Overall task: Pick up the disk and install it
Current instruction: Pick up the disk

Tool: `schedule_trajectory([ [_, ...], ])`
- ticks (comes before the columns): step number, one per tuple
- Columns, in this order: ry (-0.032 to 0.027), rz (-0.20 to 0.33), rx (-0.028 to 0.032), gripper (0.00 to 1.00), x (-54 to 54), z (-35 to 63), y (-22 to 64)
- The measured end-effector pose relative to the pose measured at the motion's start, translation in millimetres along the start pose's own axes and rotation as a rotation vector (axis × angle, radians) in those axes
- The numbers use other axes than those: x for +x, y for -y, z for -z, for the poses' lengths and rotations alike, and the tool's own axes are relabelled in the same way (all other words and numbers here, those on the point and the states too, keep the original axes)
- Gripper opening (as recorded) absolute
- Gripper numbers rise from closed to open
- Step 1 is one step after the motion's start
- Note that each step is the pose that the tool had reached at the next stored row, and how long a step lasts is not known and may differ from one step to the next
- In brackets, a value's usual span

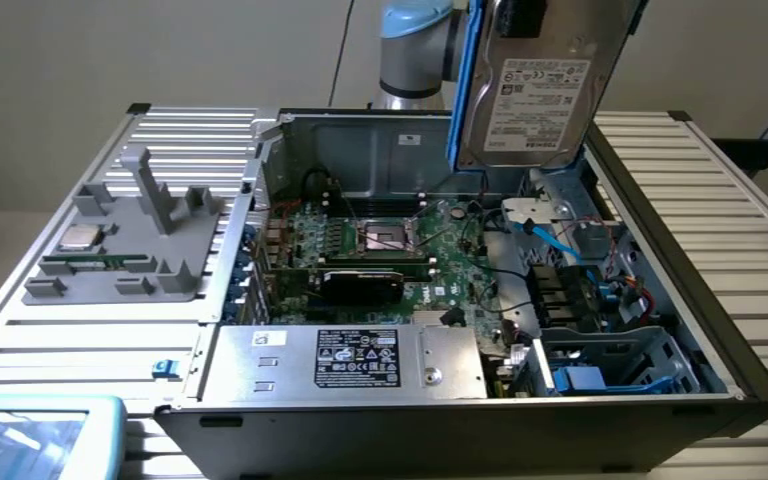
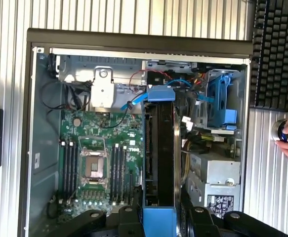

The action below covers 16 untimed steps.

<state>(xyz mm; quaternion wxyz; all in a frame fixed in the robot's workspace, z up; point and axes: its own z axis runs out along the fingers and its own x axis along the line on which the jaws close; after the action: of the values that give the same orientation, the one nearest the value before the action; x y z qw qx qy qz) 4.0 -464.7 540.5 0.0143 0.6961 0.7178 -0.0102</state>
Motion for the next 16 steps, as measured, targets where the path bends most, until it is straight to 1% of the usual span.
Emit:
schedule_trajectory([
  [9,-0.0002,0.0,0.0038,0.37,-24.2,-1.0,-19.9],
  [12,-0.0002,0.0,0.004,0.37,-31.6,-1.3,-23.0],
  [16,-0.0002,-0.001,0.004,0.37,-41.0,-2.5,-24.1],
])
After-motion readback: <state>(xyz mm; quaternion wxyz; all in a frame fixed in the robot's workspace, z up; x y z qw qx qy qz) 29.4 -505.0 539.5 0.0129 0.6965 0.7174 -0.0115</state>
